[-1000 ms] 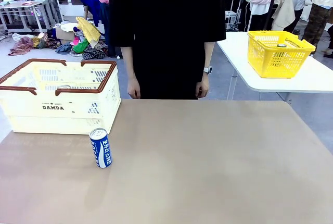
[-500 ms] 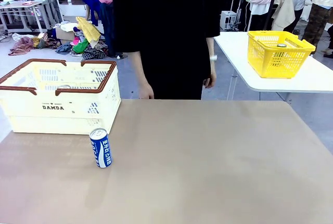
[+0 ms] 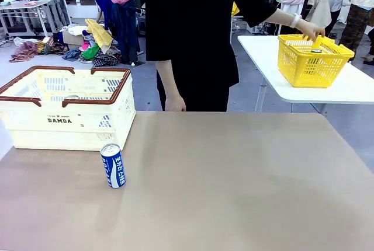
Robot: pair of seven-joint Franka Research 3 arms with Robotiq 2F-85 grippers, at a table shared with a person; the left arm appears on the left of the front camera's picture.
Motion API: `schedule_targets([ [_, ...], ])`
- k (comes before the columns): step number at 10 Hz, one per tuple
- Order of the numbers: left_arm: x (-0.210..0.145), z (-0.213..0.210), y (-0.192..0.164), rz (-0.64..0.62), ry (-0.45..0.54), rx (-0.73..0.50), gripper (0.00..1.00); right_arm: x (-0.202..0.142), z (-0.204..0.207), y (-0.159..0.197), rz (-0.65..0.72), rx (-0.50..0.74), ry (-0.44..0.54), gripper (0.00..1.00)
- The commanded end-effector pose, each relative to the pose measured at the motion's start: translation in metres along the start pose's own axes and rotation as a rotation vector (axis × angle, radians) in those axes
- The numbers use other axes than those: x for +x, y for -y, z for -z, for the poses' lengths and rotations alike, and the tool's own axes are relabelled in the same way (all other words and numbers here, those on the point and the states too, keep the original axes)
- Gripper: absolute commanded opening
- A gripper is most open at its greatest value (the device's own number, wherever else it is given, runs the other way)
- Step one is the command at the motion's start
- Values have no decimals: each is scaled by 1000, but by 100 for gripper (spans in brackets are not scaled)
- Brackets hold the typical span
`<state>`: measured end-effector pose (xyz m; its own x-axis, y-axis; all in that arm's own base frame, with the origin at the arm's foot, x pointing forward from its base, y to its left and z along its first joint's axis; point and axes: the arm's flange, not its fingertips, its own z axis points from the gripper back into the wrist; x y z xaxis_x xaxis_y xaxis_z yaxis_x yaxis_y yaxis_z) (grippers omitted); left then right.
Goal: Place the drinks into the Shopping basket.
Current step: Pick up one drink and place it into the Shopping basket.
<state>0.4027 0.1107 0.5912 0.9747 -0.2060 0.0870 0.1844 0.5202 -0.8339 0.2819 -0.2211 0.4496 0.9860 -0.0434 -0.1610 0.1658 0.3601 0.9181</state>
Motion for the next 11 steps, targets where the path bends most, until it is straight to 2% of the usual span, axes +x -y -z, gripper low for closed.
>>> schedule_targets([
  [1, -24, 92, 27, 36, -147, 147, 100, -1, -2, -5, 12, 6, 1, 100],
  [3, -22, 148, 25, -36, -144, 284, 100, -1, -2, -5, 12, 6, 1, 100],
  [4, -14, 148, 19, -23, -150, 332, 100, -1, -2, -5, 12, 6, 1, 100],
  [5, -25, 139, 43, 4, -177, 233, 100, -1, -2, -5, 12, 6, 1, 100],
  [7, -25, 139, 43, 4, -177, 233, 100, -1, -2, -5, 12, 6, 1, 100],
  [8, -21, 156, 33, 4, -176, 270, 100, -1, -2, -5, 12, 6, 1, 100],
  [9, -27, 187, 29, -110, -32, 376, 100, -1, -2, -5, 12, 6, 1, 100],
  [11, -28, 232, 30, -202, 157, 508, 100, -1, -2, -5, 12, 6, 1, 100],
])
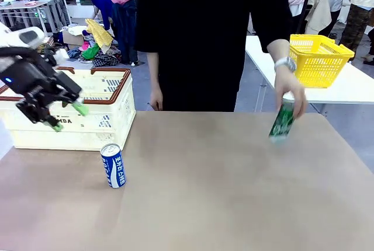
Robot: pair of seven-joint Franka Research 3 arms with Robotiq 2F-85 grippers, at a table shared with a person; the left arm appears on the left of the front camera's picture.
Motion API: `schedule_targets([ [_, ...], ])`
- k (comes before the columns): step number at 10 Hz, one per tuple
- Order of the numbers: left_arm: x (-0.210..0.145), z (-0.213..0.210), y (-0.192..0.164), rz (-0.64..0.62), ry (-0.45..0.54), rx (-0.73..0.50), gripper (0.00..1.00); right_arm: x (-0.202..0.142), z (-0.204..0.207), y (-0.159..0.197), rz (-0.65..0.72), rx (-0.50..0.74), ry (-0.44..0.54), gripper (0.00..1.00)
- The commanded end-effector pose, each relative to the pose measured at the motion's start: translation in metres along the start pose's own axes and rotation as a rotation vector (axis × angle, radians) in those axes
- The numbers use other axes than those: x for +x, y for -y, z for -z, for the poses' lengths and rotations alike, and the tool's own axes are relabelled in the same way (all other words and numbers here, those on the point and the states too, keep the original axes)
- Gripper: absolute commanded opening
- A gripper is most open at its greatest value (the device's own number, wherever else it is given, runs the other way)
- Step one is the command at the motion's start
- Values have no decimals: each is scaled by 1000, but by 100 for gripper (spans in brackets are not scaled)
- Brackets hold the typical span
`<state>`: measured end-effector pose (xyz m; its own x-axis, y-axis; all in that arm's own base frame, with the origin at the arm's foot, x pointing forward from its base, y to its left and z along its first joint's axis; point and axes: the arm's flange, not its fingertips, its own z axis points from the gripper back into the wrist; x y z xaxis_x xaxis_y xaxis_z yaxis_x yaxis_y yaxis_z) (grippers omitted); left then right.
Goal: Place the drinks into the Shopping basket.
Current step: Pick up one drink and place it into the Shopping basket.
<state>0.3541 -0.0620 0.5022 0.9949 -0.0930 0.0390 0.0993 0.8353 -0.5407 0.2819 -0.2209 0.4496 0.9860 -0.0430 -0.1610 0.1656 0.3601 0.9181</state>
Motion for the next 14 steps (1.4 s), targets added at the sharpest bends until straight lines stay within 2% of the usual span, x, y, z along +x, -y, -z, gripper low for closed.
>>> schedule_targets([
  [1, -8, 47, 25, -121, 117, 129, 100, -1, -2, -4, 12, 6, 2, 100],
  [3, 9, 84, 32, -137, 137, 180, 100, 0, 0, 0, 0, 0, 0, 100],
  [5, 30, 118, 42, -110, 101, 210, 100, -49, -62, 7, -23, -6, 210, 100],
  [6, 42, 127, 44, -122, 97, 226, 100, -63, -83, 10, 56, -123, 259, 100],
  [7, 56, 133, 42, -153, 94, 247, 100, -24, -30, 7, -3, 6, 104, 100],
  [11, 59, 137, 39, -194, 81, 318, 100, -24, -30, 7, -3, 6, 104, 100],
  [14, 58, 143, 39, -172, 5, 379, 100, -24, -30, 7, -3, 6, 104, 100],
])
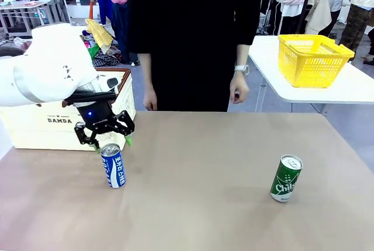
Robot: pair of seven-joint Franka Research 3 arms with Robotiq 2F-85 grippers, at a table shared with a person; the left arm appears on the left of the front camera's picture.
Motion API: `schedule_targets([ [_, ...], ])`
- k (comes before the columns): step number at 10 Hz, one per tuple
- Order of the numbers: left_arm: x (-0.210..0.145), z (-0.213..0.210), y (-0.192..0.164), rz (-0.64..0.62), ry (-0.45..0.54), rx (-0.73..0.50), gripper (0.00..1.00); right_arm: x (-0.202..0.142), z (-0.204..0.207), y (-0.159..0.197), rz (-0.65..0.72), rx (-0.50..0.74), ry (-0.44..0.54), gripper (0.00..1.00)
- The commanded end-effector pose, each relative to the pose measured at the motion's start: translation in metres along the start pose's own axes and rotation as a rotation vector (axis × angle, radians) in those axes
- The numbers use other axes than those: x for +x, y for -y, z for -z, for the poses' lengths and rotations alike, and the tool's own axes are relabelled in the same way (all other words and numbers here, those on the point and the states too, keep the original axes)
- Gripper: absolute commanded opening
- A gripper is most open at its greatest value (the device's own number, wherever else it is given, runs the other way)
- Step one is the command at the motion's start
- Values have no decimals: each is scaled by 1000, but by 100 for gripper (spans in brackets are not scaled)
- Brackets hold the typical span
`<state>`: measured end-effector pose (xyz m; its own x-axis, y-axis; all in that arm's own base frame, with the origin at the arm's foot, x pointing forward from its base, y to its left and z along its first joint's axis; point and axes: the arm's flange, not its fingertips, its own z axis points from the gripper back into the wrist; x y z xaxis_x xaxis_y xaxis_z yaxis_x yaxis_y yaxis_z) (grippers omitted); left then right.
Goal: Place the drinks into the Shopping basket.
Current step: Pick up one drink and place it into the Shopping basket.
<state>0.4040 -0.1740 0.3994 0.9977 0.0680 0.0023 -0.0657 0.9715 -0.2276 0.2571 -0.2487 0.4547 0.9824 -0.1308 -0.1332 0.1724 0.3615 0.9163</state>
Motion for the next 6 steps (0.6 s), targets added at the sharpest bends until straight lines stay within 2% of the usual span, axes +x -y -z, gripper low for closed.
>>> schedule_targets([
  [1, -2, -1, 6, 4, -41, 60, 100, 0, -3, -2, -10, 9, 12, 100],
  [6, -10, 22, 4, 20, -57, 99, 100, 0, -3, -2, -10, 9, 12, 100],
])
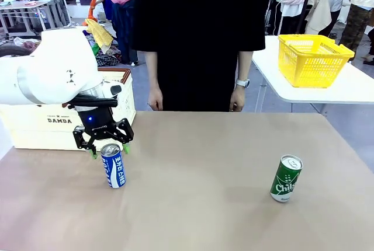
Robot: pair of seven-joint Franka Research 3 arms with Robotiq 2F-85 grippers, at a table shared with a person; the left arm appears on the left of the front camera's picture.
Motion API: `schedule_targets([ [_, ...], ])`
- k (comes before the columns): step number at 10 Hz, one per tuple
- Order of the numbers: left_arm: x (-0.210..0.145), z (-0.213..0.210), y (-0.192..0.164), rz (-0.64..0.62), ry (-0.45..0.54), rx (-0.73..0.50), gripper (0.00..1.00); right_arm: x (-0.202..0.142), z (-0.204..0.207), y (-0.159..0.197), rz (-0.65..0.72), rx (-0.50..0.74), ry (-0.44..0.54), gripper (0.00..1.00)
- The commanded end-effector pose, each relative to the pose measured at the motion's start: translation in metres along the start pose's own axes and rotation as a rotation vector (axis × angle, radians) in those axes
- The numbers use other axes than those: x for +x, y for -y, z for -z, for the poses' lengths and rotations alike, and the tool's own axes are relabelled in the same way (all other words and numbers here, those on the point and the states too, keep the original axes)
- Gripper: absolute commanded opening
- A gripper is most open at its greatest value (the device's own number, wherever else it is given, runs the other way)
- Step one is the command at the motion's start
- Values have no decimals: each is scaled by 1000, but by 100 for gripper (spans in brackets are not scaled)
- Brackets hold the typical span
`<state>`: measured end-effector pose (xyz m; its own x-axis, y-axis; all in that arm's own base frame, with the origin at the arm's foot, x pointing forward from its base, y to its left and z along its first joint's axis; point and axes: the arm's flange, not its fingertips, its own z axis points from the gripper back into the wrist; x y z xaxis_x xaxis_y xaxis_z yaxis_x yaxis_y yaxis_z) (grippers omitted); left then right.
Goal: Place the drinks into the Shopping basket.
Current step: Pick up one drink and place it into the Shopping basket.
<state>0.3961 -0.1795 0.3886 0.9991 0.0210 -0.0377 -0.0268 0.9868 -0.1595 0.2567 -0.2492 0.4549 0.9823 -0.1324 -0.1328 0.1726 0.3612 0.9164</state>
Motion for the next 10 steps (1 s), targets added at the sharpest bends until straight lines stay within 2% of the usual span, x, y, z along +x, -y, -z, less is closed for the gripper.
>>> schedule_targets([
  [1, -1, 12, 2, -23, -20, 36, 100, 0, 0, 0, 0, 0, 0, 100],
  [3, -1, 15, 3, -24, -23, 37, 100, -9, 59, -28, -50, -93, -99, 100],
  [4, -4, 15, 3, -24, -19, 35, 100, -7, 75, -32, -70, -118, -118, 100],
  [5, -4, 15, 2, -25, -22, 40, 100, -1, 26, -13, -28, -34, -60, 100],
  [8, -9, 25, 8, 0, -72, 87, 100, -1, 26, -13, -28, -34, -60, 100],
  [10, -9, 28, 9, 25, -53, 100, 100, -1, 26, -13, -28, -34, -60, 100],
])
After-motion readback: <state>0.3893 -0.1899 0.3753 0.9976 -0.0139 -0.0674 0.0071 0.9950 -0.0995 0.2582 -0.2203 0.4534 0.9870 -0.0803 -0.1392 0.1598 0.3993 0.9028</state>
